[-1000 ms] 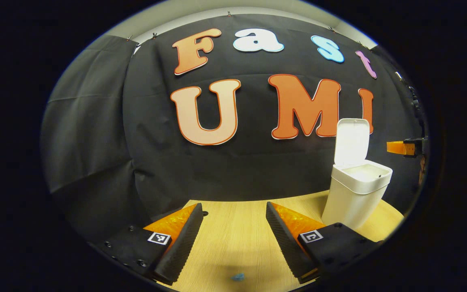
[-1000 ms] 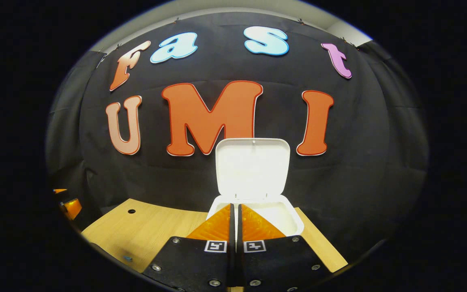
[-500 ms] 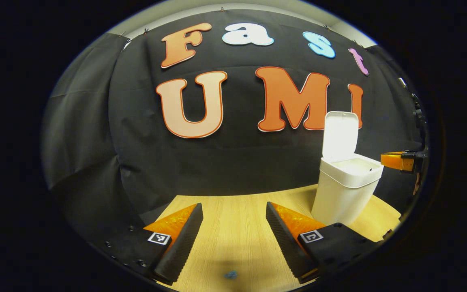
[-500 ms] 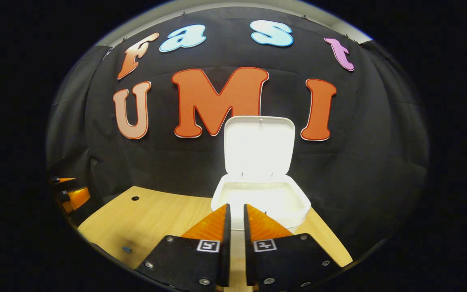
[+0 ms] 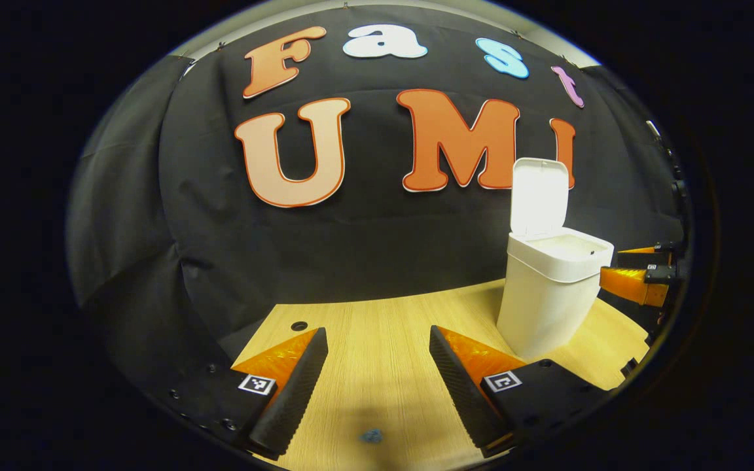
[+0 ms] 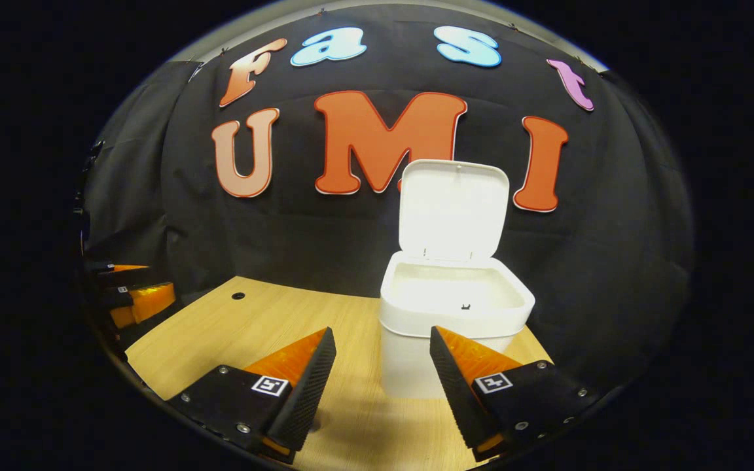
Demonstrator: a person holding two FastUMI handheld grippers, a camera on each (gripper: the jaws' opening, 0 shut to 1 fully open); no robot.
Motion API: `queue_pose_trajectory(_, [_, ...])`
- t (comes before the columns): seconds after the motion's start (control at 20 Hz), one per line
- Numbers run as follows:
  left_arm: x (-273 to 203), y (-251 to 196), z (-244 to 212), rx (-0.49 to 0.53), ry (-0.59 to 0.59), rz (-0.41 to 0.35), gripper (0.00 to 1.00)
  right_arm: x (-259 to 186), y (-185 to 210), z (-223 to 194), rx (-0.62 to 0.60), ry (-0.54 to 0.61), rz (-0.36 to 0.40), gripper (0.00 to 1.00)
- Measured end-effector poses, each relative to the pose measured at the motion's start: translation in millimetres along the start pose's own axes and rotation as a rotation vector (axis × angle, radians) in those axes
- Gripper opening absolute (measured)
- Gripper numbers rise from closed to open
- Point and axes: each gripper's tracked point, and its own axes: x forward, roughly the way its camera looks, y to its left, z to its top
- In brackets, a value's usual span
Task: Press the lid of the desktop garbage bin to open it, pick up the crumpled paper on the desktop and throw it into the bin, then pick up the pop can on the desktop and drop it into the bin, and finally close the garbage bin lid.
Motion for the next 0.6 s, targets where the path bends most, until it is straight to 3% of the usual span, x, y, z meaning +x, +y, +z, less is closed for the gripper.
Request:
queue_pose_trajectory(0.35, [5, 0, -38, 0.007, 0.105, -0.027, 1.00, 0, 37, -48, -0.029, 0.097, 0.089, 0.93])
queue_pose_trajectory(0.6, [6, -3, -79, -0.051, 0.231, -0.067, 1.00, 0, 59, -83, -0.048, 0.168, 0.140, 0.94])
